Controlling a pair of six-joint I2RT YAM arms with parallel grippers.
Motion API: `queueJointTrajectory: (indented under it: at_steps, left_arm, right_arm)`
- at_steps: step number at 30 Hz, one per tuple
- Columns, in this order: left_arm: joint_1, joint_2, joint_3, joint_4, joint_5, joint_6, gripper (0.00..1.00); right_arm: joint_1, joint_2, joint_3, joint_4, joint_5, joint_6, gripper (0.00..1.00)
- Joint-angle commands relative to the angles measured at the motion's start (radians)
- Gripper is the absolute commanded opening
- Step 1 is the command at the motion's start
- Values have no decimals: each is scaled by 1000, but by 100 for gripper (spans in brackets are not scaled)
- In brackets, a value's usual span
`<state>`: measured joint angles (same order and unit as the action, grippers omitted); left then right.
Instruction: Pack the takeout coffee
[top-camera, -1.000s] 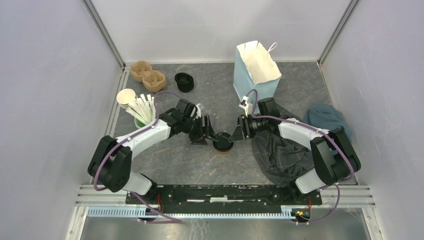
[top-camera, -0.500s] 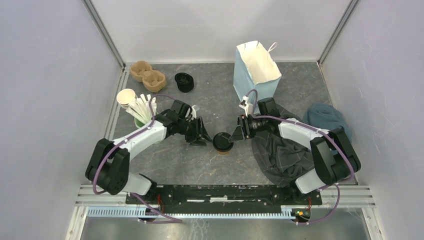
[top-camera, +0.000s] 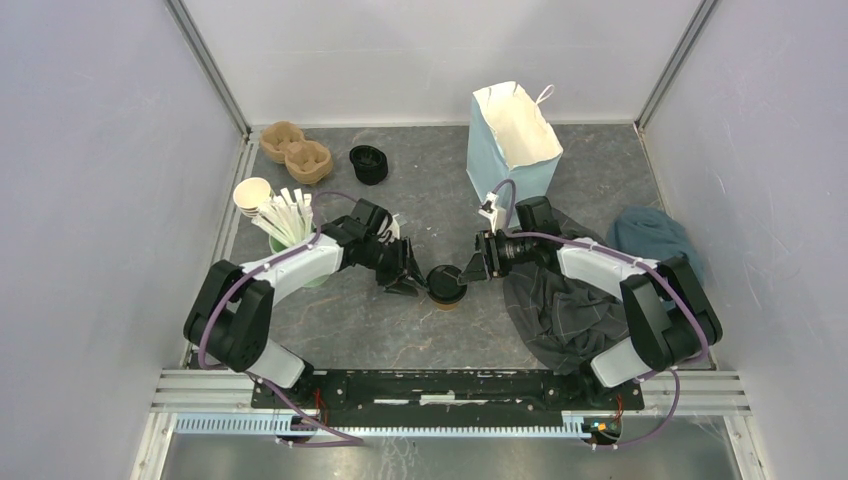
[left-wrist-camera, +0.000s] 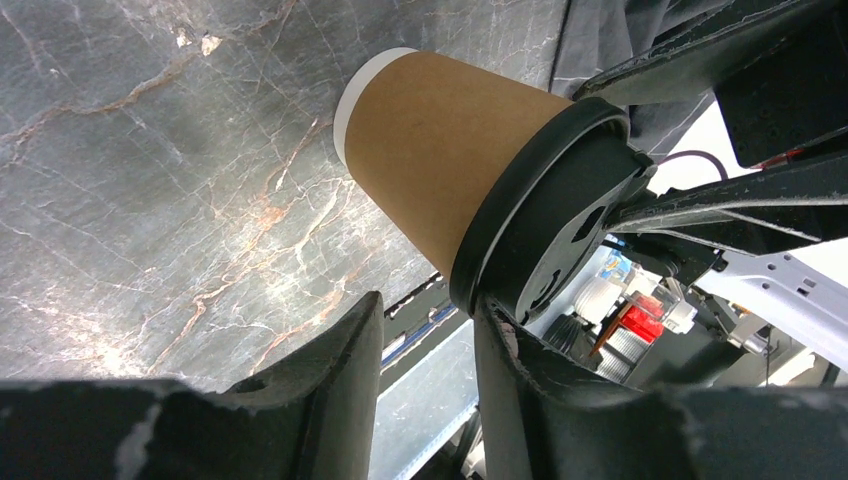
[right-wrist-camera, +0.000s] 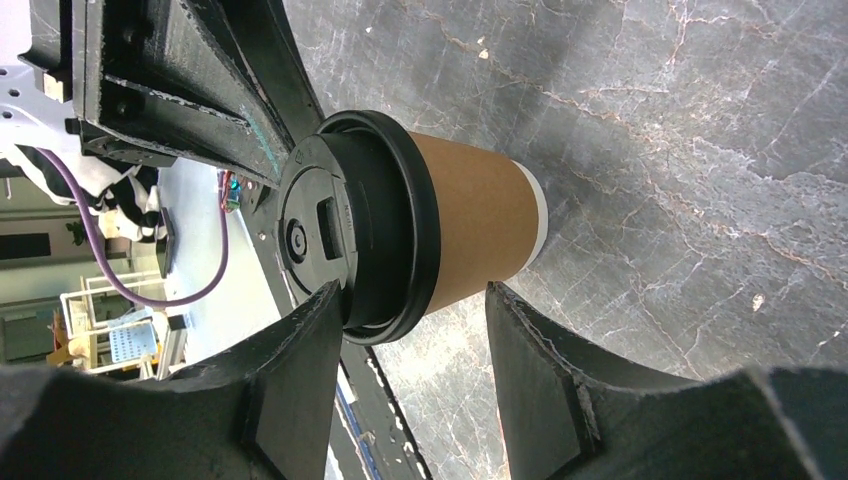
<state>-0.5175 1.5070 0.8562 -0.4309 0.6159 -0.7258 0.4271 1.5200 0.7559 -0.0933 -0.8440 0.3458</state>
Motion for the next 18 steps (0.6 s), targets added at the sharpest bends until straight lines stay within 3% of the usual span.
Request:
queueJointTrajectory:
  at_steps: [1, 10, 15, 18]
  left_arm:
    - [-23, 98, -38, -180, -221, 83, 42]
    - [-87, 246, -187, -176, -433, 35, 28]
    - [-87, 285, -223, -129, -430, 20, 27]
    - [-88, 250, -208, -121, -429, 36, 27]
  right_arm:
    - [8, 54, -106, -70, 229, -79, 57]
    - [-5, 136, -265, 27, 334, -93, 57]
    - [-5, 161, -266, 4, 397, -132, 57]
    - [-4, 146, -258, -2, 360, -132, 57]
